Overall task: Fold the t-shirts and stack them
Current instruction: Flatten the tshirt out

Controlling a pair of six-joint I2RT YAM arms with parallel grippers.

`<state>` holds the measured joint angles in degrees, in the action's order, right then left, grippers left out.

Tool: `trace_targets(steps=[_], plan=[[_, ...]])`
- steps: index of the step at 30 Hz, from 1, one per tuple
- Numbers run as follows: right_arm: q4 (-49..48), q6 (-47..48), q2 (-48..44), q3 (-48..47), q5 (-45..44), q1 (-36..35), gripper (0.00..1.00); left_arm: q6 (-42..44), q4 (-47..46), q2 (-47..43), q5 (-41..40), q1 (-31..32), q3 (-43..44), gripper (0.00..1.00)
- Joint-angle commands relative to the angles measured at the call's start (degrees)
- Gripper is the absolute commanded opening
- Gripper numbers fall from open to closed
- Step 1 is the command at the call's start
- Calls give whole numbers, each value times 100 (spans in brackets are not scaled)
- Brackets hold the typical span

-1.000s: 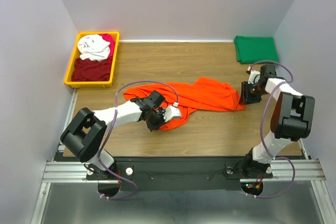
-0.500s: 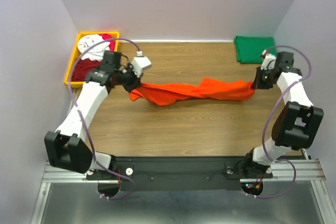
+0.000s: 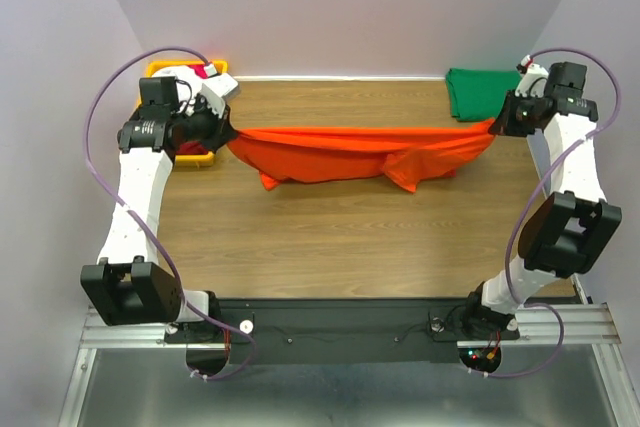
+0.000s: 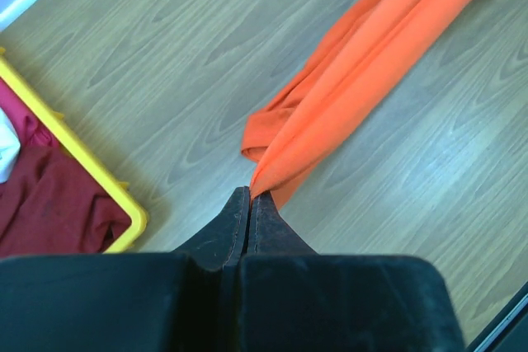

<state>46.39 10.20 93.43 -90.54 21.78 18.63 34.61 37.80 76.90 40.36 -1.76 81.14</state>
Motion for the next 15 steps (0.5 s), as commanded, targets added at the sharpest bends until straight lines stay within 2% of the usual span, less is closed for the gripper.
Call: trace_targets(steps=[1, 5, 10, 15], plan=[[28, -132, 464, -324, 71, 44, 1, 72, 43, 70, 218, -44, 201, 0], [19, -176, 1177, -420, 326, -17, 1, 178, -70, 246, 87, -44, -133, 0], [-455, -404, 1748, -648, 152, -421, 1, 46, -422, 580, -124, -44, -379, 0], [-596, -711, 2486, -1746, -130, -729, 1, -331, -1055, 1114, -651, -61, -301, 0]])
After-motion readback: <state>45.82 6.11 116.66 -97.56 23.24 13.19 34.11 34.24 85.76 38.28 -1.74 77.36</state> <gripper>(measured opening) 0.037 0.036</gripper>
